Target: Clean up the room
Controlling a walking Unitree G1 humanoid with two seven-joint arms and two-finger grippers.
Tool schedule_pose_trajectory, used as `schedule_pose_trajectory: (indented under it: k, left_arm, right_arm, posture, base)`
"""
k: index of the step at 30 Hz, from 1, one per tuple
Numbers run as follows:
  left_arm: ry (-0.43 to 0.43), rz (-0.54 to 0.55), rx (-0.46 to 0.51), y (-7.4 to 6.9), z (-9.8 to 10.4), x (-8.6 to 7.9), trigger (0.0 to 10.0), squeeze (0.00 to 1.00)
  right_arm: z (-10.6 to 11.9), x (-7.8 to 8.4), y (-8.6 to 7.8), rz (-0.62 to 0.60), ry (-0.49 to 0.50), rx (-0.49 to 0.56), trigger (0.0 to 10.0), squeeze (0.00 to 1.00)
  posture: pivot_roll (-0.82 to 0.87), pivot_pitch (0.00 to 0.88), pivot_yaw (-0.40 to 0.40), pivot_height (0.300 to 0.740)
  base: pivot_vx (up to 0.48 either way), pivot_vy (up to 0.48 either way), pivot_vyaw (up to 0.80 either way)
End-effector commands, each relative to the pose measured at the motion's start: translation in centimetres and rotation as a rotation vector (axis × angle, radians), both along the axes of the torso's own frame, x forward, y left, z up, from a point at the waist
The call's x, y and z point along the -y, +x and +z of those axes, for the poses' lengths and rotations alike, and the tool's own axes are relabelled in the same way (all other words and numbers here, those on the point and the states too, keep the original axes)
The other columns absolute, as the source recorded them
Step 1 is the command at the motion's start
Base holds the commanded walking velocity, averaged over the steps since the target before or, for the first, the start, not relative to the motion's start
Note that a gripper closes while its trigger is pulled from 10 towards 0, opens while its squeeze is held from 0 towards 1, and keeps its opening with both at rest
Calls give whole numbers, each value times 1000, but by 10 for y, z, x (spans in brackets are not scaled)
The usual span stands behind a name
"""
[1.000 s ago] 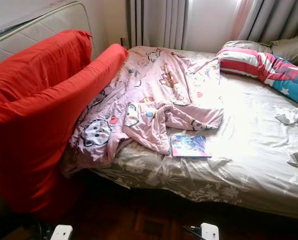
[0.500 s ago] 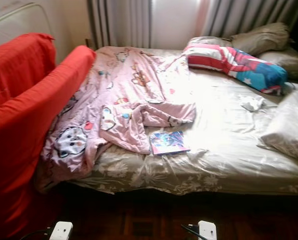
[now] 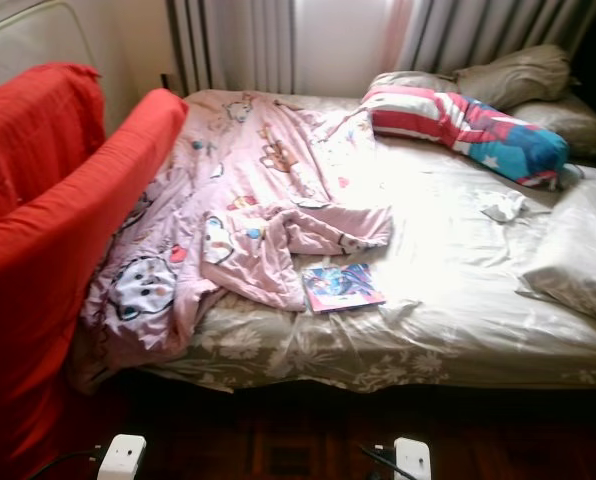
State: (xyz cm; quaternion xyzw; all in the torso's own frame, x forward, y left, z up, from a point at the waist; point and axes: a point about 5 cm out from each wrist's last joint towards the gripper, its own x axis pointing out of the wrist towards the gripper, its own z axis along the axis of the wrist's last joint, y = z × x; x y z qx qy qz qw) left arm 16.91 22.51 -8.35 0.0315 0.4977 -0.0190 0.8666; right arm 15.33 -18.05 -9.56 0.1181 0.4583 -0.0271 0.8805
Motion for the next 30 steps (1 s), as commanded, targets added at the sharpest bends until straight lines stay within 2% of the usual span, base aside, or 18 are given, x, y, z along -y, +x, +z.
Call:
schedule_pose_trajectory:
  k: [1,20,27,30]
  left_arm:
    - [4,-8,-21,-5,-2,1,10000,0]
    - [7,-7,-18,-6,-2,-1,10000,0]
    - [9,-12,-13,-6,-2,-2,10000,0]
    - [9,-8,-13,-6,-2,-2,10000,0]
  right_arm:
    - [-1,3,-2,-16,-7,-2,10000,0]
    - [1,5,-1,-23,-8,13,10000,0]
    - [0,5,-1,-16,-4,4,10000,0]
    - [1,5,0,-28,-8,19,10000,0]
  posture:
    - [99,0,-34,740]
    - [99,0,-35,740]
    - [100,0,-35,740]
    - [100,0,-35,740]
  base:
    - [0,0,0]
    - [0,0,0]
    - [0,-381,-554]
    - [0,-471,0]
